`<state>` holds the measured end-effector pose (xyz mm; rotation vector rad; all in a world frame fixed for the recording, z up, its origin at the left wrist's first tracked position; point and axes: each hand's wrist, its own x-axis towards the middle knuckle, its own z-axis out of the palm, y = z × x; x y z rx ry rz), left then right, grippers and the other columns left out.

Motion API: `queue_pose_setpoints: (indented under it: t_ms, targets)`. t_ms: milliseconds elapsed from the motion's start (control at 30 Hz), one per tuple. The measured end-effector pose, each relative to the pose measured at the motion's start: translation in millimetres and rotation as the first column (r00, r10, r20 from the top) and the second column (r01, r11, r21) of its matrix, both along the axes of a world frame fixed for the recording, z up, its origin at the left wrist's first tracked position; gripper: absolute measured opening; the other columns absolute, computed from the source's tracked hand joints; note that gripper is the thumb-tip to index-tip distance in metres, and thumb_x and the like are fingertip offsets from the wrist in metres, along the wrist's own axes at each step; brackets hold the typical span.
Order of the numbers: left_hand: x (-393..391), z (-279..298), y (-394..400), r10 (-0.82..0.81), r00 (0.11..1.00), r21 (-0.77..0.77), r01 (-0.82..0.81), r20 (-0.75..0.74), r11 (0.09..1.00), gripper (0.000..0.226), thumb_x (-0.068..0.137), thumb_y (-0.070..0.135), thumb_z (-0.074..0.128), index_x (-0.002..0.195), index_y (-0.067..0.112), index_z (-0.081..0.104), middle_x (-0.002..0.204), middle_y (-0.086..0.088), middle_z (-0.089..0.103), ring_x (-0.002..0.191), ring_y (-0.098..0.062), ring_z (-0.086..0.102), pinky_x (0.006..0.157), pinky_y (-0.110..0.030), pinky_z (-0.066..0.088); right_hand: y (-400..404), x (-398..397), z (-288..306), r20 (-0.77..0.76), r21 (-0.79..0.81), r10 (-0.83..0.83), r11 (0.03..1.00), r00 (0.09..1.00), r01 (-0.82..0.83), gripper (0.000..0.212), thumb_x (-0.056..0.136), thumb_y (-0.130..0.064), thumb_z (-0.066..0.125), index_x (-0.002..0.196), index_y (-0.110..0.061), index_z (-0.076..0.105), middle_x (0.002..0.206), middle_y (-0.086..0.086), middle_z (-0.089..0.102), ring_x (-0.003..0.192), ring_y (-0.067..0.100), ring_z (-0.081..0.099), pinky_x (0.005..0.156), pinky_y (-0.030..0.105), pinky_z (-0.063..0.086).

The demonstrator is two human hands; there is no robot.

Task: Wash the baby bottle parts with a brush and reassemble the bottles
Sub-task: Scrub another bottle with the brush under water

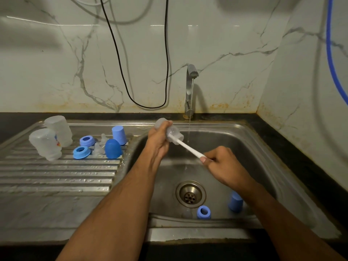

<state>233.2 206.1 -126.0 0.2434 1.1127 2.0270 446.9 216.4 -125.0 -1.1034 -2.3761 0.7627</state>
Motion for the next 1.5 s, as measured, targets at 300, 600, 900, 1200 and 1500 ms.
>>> queue_pose_setpoints:
  t_ms: [300, 600, 900, 1200, 1500]
  targets:
    - [11, 3, 7, -0.005, 1.0, -0.008, 0.005, -0.031, 1.0, 0.042, 0.084, 0.004, 0.075, 0.12, 0.008, 0.054, 0.118, -0.016, 0.056, 0.108, -0.026, 0.062, 0.094, -0.046, 0.057, -6, 0, -8, 0.018, 0.207, -0.22, 0.955, 0.975, 0.212, 0.027, 0.101, -0.032, 0.052, 0.083, -0.016, 0.065, 0.069, -0.001, 0.059, 0.062, 0.015, 0.059, 0.059, 0.036, 0.053]
    - [3, 11, -2, -0.015, 1.0, 0.051, 0.016, -0.003, 0.999, 0.023, 0.087, 0.002, 0.071, 0.105, 0.003, 0.057, 0.105, -0.017, 0.059, 0.094, -0.022, 0.063, 0.077, -0.037, 0.059, -1, 0, 0, -0.079, -0.015, -0.019, 1.0, 0.997, 0.018, 0.022, 0.1, -0.028, 0.06, 0.086, -0.018, 0.074, 0.062, -0.003, 0.06, 0.056, 0.007, 0.056, 0.055, 0.026, 0.046]
    - [11, 1, 5, -0.026, 0.999, 0.007, 0.027, -0.022, 1.0, 0.032, 0.085, 0.002, 0.075, 0.107, 0.014, 0.053, 0.114, -0.014, 0.056, 0.106, -0.026, 0.062, 0.095, -0.051, 0.056, -7, -3, -4, 0.02, 0.139, -0.253, 0.959, 0.967, 0.248, 0.028, 0.102, -0.032, 0.054, 0.08, -0.019, 0.064, 0.069, -0.003, 0.06, 0.061, 0.012, 0.059, 0.055, 0.029, 0.048]
    - [-1, 0, 0, -0.032, 0.998, 0.036, 0.03, 0.053, 0.999, 0.028, 0.086, 0.002, 0.073, 0.108, 0.006, 0.055, 0.113, -0.017, 0.059, 0.1, -0.023, 0.063, 0.091, -0.043, 0.058, 2, 2, -1, -0.075, -0.082, -0.038, 0.996, 0.996, 0.032, 0.02, 0.101, -0.026, 0.06, 0.092, -0.017, 0.075, 0.062, -0.002, 0.063, 0.055, 0.008, 0.058, 0.055, 0.026, 0.048]
    - [6, -7, 4, -0.043, 0.996, -0.022, 0.045, 0.082, 0.999, 0.064, 0.079, 0.003, 0.08, 0.135, 0.006, 0.049, 0.127, -0.02, 0.055, 0.112, -0.033, 0.063, 0.088, -0.055, 0.058, -1, 2, -9, 0.072, 0.121, -0.185, 0.977, 0.98, 0.176, 0.028, 0.102, -0.034, 0.055, 0.087, -0.017, 0.071, 0.065, -0.002, 0.061, 0.058, 0.011, 0.059, 0.052, 0.029, 0.047]
